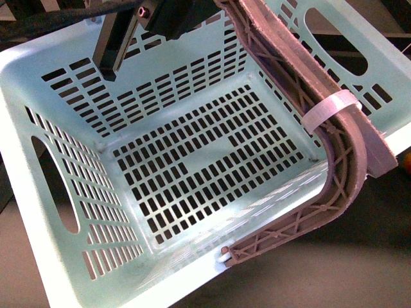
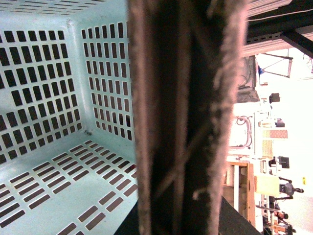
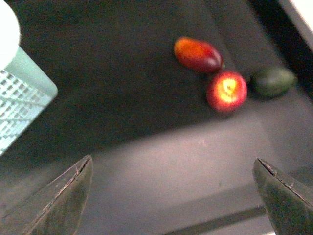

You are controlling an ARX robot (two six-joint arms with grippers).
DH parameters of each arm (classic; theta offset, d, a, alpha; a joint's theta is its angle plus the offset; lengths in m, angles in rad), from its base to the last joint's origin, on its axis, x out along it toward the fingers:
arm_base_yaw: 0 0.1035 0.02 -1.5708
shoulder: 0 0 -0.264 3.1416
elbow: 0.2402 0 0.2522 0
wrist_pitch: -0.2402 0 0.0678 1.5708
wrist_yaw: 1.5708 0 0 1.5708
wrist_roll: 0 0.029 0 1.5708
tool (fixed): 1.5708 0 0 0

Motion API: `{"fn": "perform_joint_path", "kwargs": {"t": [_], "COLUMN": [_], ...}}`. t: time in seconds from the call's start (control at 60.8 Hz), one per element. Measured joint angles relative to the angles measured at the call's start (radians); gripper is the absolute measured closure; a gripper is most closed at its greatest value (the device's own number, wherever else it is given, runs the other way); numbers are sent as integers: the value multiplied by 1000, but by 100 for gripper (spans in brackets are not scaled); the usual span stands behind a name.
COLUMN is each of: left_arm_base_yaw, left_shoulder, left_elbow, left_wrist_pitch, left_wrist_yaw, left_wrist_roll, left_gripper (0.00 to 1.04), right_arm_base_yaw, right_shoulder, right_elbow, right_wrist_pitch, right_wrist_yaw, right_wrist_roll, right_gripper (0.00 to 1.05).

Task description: Pick apple with right arm and hold basket with left

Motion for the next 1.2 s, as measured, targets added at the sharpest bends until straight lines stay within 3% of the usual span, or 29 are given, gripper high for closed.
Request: {"fn": "perform_joint_path", "kwargs": {"t": [0.132,0.247,0.477,0.691,1.2], "left_arm_base_yaw": [0,0,0,0,0], "left_shoulder": [0,0,0,0,0], "left_elbow": [1,1,1,1,1], "left_wrist_pitch": [1,1,2,2,2], "left_wrist_yaw": [1,2,2,1,2], "left_wrist_roll": [3,1,2,2,2], "left_gripper": [99,99,99,99,99], "right_arm_base_yaw": [-198,-319,-417,-401,-398], "right_shoulder": [219,521,1300,1601,1829], "right_elbow": [0,3,133,251,516], "right_wrist_pitch": [229,503,1019,1081,1048], "right_wrist_yaw": [-130,-150,-143,-123,-87], "right_wrist_roll": [-69,-142,-224,-232,-206], "right_gripper": [9,9,9,9,9]}}
